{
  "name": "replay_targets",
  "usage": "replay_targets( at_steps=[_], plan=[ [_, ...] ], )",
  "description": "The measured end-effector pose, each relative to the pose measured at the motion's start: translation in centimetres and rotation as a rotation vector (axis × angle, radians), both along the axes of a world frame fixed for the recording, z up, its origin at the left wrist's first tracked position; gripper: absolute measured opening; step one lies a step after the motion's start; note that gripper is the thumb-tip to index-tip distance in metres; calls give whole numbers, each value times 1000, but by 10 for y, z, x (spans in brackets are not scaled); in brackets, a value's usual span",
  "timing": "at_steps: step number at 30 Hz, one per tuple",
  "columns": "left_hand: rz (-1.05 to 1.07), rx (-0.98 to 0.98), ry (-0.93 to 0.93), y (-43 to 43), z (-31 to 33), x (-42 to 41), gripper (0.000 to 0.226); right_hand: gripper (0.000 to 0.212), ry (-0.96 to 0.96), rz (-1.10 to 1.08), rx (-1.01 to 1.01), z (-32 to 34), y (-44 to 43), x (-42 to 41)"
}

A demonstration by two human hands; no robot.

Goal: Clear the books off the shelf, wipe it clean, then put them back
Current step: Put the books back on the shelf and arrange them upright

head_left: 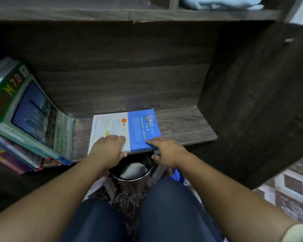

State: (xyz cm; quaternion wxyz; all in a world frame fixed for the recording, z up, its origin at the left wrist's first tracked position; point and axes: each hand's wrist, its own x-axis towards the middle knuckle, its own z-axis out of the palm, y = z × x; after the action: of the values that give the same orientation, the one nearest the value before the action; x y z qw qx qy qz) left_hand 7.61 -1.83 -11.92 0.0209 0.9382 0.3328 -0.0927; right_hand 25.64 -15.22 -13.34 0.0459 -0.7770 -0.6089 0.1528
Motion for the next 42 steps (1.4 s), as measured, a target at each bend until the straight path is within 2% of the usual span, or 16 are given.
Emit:
replay_targets(
  at_steps=[3, 6, 10, 14, 17, 21, 24, 28, 32, 38, 42],
  plan=[
    [-148, -4, -91, -39, 5, 32, 55, 54, -46, -109, 26, 10, -59, 16],
    [-249, -116, -111, -85, 12, 75, 46, 42, -43, -181, -106, 17, -113, 28],
    [-440, -237, -49, -164, 16, 133, 30, 24, -52, -295, -375, 15, -194, 46],
    [-532, -352, 53, -229, 4, 172, 32, 21, -22, -408, -625, -4, -269, 57],
    [-652, -368, 159, -269, -12, 197, 35, 22, -3, -516, -685, -28, -320, 64],
    [-730, -372, 249, -313, -38, 226, 32, 6, 1, -622, -675, -63, -367, 76],
    [-781, -357, 299, -339, -63, 245, 33, 30, -1, -661, -648, -100, -391, 87],
    [-809, -329, 287, -352, -94, 261, 42, 52, 18, -701, -584, -151, -410, 97],
    [-819, -287, 203, -354, -117, 257, 48, 102, 49, -742, -522, -202, -434, 106],
    [-823, -259, 171, -349, -133, 256, 45, 114, 28, -808, -483, -252, -458, 102],
    [-846, -267, 189, -356, -141, 259, 48, 106, 11, -824, -453, -266, -458, 93]
  ],
)
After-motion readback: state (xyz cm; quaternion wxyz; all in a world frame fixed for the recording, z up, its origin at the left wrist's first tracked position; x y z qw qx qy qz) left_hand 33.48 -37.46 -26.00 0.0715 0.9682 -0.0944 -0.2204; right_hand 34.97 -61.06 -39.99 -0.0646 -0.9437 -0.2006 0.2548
